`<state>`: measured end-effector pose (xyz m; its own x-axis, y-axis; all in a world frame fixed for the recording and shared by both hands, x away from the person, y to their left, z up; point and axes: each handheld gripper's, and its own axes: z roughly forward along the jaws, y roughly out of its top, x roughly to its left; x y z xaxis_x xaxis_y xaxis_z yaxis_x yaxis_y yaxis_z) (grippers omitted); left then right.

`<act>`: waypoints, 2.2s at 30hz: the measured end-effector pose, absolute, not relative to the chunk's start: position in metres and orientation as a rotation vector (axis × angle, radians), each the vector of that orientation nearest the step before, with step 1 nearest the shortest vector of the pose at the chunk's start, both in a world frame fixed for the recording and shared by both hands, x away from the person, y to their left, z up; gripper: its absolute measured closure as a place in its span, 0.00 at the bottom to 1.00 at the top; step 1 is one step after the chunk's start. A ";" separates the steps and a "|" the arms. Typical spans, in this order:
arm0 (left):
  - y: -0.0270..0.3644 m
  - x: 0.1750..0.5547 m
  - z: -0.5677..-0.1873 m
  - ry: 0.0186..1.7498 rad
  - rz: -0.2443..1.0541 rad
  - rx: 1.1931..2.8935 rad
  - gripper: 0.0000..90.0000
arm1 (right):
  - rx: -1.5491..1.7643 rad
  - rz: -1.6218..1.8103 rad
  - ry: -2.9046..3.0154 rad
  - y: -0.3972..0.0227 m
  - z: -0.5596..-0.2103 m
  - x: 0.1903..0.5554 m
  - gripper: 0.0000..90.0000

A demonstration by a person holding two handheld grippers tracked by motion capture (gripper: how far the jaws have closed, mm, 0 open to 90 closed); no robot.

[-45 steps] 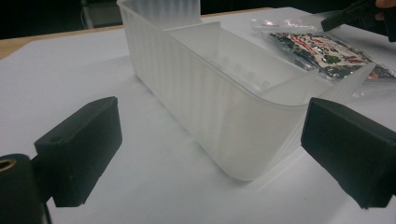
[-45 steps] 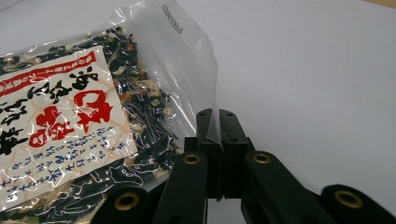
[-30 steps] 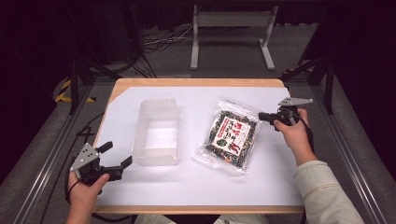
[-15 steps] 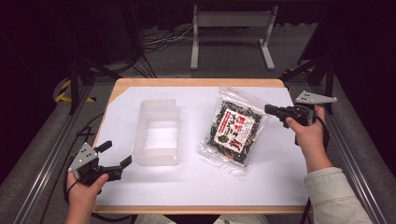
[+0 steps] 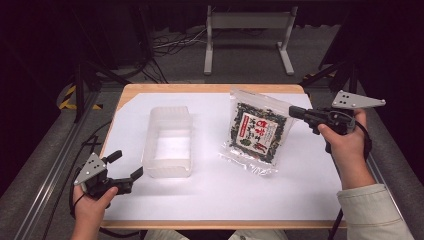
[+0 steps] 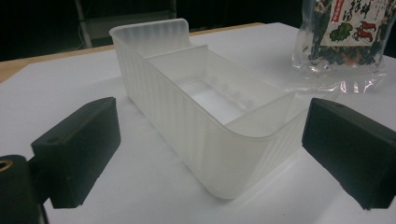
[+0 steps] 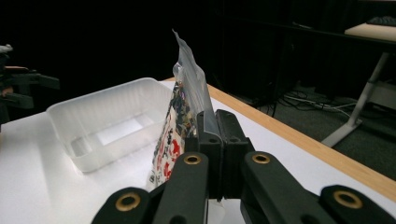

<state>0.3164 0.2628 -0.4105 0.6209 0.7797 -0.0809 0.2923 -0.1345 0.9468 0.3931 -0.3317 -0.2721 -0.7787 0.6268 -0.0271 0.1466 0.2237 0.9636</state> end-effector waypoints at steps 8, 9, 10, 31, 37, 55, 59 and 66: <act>0.259 0.316 -0.408 0.866 0.524 1.702 0.06 | 0.630 1.589 2.094 -0.325 -0.254 0.382 1.00; 0.258 0.316 -0.407 0.861 0.522 1.703 0.06 | 0.626 1.589 2.096 -0.324 -0.253 0.381 1.00; 0.257 0.315 -0.407 0.860 0.517 1.700 0.06 | 0.618 1.588 2.093 -0.324 -0.251 0.380 1.00; 0.211 0.321 -0.381 0.749 0.435 1.728 0.05 | 0.515 1.637 2.089 -0.307 -0.225 0.366 1.00; 0.187 0.328 -0.369 0.688 0.403 1.737 0.04 | 0.488 1.654 2.097 -0.301 -0.219 0.362 1.00; 0.132 0.345 -0.342 0.559 0.353 1.707 0.03 | 0.429 1.722 2.097 -0.294 -0.212 0.355 1.00; 0.121 0.351 -0.339 0.545 0.341 1.697 0.04 | 0.412 1.735 2.104 -0.291 -0.212 0.354 1.00; 0.103 0.362 -0.329 0.513 0.320 1.678 0.04 | 0.397 1.756 2.110 -0.288 -0.215 0.352 1.00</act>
